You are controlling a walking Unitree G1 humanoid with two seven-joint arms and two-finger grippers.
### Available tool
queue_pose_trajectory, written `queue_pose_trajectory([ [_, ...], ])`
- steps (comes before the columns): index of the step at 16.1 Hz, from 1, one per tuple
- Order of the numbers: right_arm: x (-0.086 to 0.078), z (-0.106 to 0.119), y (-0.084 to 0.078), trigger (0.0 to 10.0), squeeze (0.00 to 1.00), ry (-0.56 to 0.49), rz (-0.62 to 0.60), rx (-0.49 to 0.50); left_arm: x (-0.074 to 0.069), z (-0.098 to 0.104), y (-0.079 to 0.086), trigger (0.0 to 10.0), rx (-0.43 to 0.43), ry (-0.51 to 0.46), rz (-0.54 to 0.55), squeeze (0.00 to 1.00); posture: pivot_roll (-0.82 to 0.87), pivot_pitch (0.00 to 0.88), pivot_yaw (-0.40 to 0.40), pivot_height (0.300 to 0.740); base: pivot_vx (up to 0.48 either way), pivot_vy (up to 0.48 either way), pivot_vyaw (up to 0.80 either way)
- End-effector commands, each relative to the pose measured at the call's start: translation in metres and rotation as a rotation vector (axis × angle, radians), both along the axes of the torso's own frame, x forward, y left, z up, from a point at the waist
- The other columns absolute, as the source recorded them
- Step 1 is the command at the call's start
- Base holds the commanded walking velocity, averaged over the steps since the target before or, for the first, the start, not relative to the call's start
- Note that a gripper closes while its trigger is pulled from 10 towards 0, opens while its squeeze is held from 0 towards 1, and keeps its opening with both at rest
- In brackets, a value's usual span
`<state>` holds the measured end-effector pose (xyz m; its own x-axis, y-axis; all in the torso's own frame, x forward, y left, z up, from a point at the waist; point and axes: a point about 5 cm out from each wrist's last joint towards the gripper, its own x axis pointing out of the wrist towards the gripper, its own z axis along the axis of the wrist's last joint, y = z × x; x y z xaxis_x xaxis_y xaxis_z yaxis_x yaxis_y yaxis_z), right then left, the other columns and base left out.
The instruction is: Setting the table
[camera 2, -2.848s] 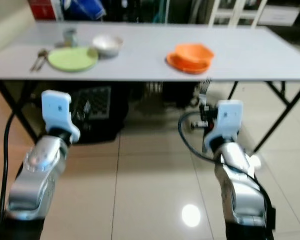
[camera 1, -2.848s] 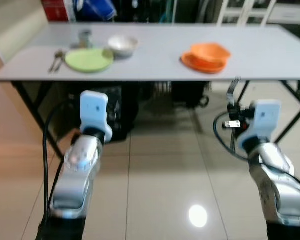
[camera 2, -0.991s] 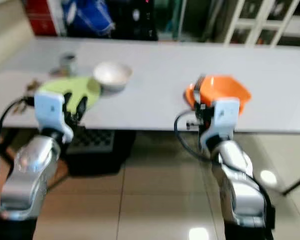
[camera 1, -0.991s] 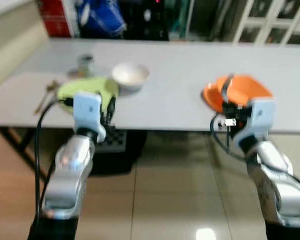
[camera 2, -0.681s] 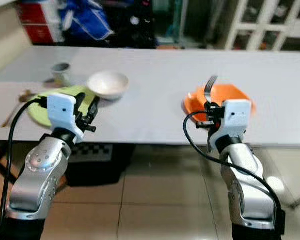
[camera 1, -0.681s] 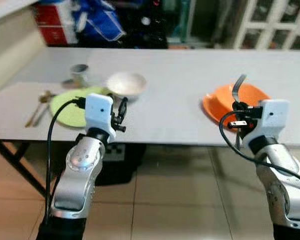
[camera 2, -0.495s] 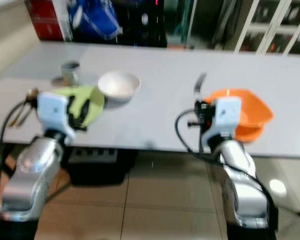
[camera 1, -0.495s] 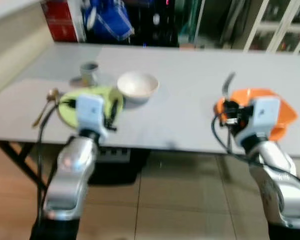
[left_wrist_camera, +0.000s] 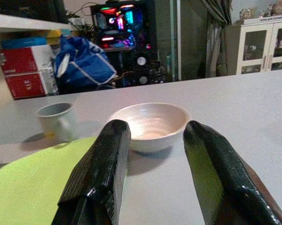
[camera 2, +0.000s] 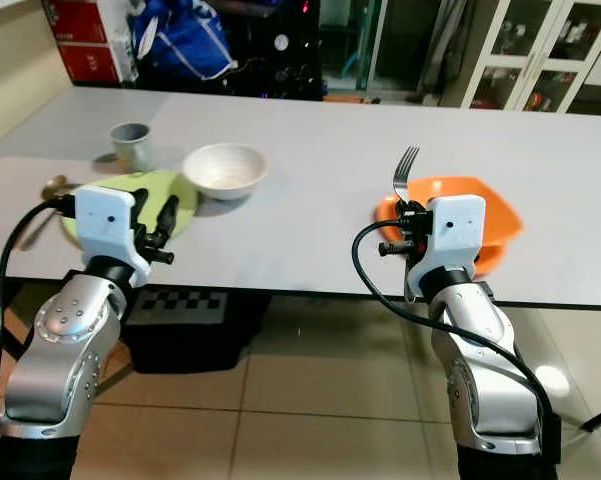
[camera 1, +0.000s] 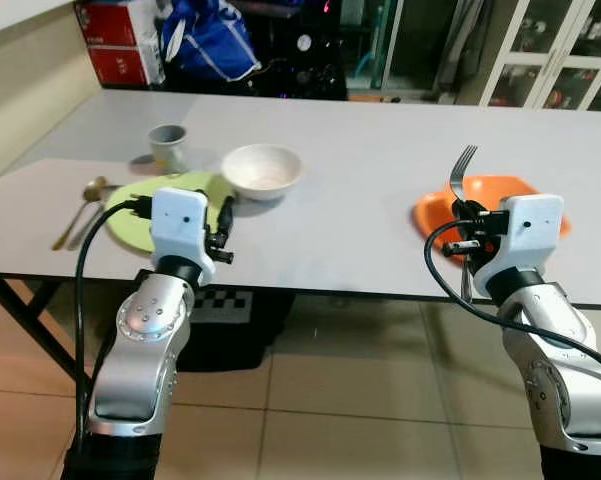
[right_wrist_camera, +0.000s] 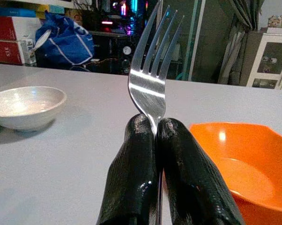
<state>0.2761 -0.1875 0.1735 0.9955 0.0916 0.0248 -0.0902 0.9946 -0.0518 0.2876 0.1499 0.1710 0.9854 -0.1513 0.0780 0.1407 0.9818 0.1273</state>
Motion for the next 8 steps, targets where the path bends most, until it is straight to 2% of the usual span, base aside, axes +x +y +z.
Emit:
queue_pose_trajectory([
  [1, -0.0006, 0.0028, -0.0062, 10.0, 0.00, -0.001, -0.028, 0.007, 0.0003, 0.0033, -0.0058, 10.0, 0.004, -0.008, -0.015, 0.00, -0.02, 0.005, 0.004, 0.740, 0.000, -0.480, 0.00],
  [8, -0.0011, 0.0009, -0.0053, 10.0, 0.00, 0.010, -0.019, 0.007, 0.0006, 0.0033, -0.0073, 10.0, 0.004, -0.005, -0.020, 0.00, -0.02, 0.008, 0.004, 0.740, 0.000, -0.480, 0.00],
])
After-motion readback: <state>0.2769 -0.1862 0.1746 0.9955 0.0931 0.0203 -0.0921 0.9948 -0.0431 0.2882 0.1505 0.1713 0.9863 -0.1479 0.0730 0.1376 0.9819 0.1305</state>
